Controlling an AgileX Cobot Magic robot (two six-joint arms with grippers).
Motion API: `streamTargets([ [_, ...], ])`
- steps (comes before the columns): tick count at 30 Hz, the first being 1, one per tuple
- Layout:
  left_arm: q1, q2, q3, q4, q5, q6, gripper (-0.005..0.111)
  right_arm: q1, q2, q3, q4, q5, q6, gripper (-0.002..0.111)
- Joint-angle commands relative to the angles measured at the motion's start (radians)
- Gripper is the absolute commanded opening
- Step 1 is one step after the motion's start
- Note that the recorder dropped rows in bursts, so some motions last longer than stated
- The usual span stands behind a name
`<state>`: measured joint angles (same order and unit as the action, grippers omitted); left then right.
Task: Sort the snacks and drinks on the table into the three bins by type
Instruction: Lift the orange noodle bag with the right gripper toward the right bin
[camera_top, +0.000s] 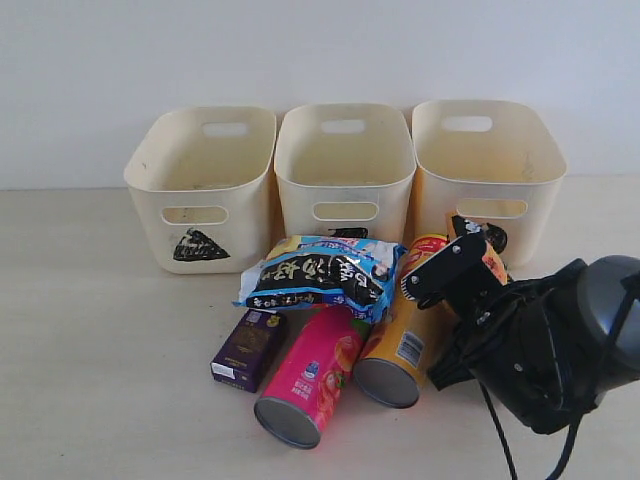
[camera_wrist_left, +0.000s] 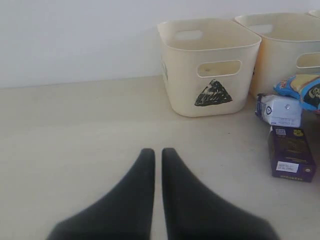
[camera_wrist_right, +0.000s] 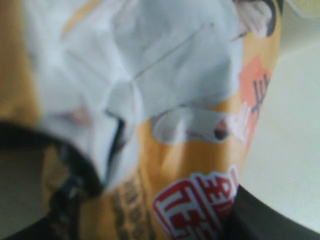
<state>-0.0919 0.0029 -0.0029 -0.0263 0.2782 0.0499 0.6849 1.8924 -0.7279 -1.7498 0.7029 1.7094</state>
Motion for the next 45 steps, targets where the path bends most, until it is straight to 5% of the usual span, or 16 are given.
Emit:
streamTargets([
  [1, -0.006, -0.003, 0.003, -0.011, -0.007, 0.004, 0.004, -0.007, -0.029, 0.040, 0.006, 0.005, -0.030, 0.000],
  [11, -0.006, -0.003, 0.003, -0.011, -0.007, 0.004, 0.004, -0.007, -0.245, 0.137, 0.017, 0.007, -0.049, 0.000],
  [22, -0.006, -0.003, 0.003, -0.011, -0.007, 0.004, 0.004, -0.009, -0.542, 0.141, 0.221, -0.075, -0.326, 0.000],
  [30, -0.006, -0.003, 0.003, -0.011, -0.007, 0.004, 0.004, -0.204, -0.465, 0.135, 0.279, -0.453, -0.285, 0.000],
  [45, -0.006, -0.003, 0.003, -0.011, -0.007, 0.004, 0.004, -0.207, -0.444, 0.127, 0.260, -0.509, -0.287, 0.000],
])
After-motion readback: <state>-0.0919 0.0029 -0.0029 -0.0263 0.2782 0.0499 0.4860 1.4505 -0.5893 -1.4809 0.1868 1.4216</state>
